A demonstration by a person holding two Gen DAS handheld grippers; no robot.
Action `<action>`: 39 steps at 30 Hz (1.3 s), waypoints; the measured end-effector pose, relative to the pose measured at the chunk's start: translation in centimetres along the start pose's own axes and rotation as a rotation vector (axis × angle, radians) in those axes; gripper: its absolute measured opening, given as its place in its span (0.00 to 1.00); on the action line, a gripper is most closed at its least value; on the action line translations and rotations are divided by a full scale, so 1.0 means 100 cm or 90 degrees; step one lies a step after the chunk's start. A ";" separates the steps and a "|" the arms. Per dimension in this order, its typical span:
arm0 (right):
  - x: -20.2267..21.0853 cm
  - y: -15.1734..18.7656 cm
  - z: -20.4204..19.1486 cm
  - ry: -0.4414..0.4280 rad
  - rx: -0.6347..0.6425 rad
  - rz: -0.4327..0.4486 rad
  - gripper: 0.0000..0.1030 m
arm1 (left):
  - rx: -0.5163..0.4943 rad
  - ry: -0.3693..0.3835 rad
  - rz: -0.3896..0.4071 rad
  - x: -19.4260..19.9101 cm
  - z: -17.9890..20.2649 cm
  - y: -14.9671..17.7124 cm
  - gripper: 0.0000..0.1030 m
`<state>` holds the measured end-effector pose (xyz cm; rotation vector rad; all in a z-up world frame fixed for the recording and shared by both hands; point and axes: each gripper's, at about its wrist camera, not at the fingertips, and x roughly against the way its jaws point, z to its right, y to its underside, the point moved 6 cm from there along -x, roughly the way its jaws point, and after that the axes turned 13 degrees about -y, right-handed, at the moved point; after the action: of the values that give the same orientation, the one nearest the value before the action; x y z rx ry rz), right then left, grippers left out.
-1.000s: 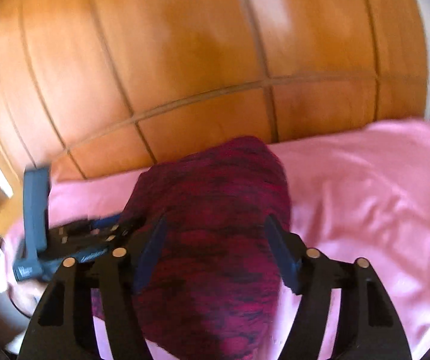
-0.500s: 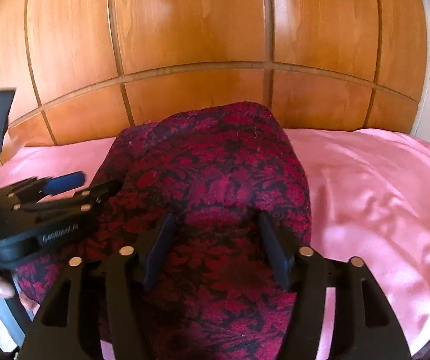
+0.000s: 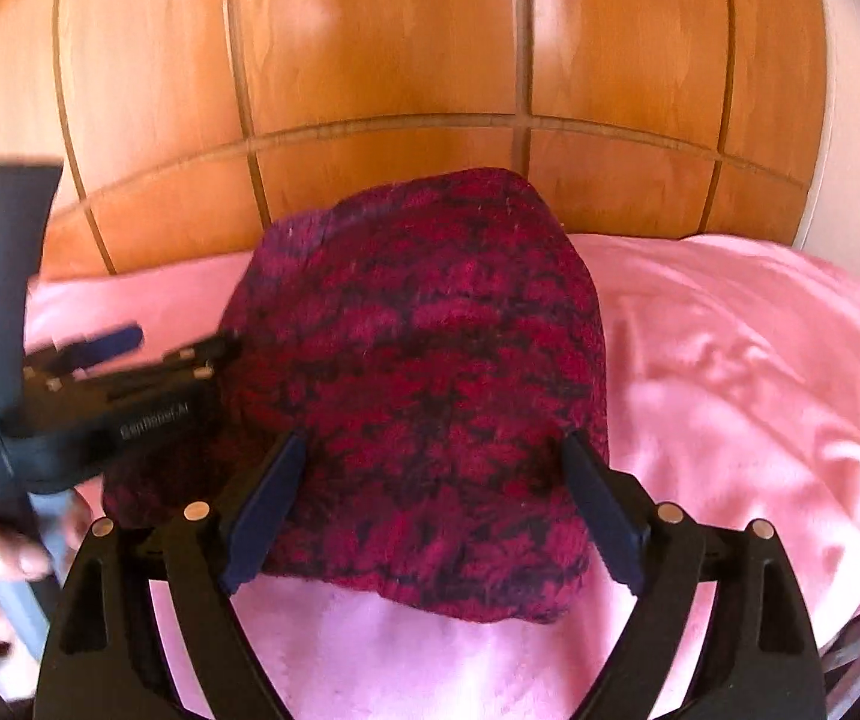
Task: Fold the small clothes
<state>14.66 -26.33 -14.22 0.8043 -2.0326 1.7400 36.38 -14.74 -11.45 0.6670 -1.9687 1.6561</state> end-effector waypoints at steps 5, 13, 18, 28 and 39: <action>0.018 -0.007 -0.010 0.009 0.006 0.023 0.85 | 0.035 0.012 0.019 0.031 -0.012 -0.003 0.82; 0.050 0.001 -0.028 0.058 0.012 0.071 0.97 | 0.068 0.009 0.049 0.072 -0.027 0.008 0.89; 0.067 0.006 -0.029 0.092 -0.015 0.097 0.97 | 0.080 0.004 0.057 0.088 -0.037 0.019 0.89; 0.076 0.017 -0.033 0.123 -0.038 0.104 0.98 | 0.085 0.004 0.076 0.116 -0.044 0.033 0.96; 0.075 0.027 -0.032 0.144 -0.037 0.094 0.98 | 0.088 0.006 0.085 0.126 -0.043 0.032 0.96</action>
<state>6.79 -24.42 -11.24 0.4271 -2.0217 1.7508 24.83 -10.77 -5.15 0.5863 -1.9424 1.8854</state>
